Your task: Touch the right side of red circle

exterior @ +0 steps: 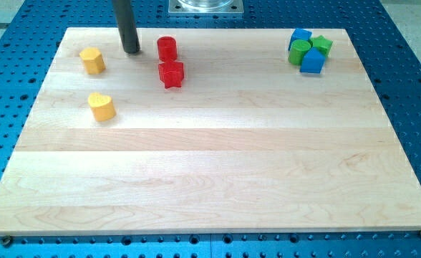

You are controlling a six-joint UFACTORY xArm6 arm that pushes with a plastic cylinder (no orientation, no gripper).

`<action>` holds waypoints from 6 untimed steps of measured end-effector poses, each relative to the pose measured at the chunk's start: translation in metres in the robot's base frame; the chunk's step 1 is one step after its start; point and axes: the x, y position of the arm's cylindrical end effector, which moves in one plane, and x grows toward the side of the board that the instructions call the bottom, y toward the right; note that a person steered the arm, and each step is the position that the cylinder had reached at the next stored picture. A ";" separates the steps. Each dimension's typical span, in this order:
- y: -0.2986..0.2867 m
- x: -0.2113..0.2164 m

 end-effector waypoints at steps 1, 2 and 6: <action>0.062 0.001; 0.069 -0.010; 0.119 0.034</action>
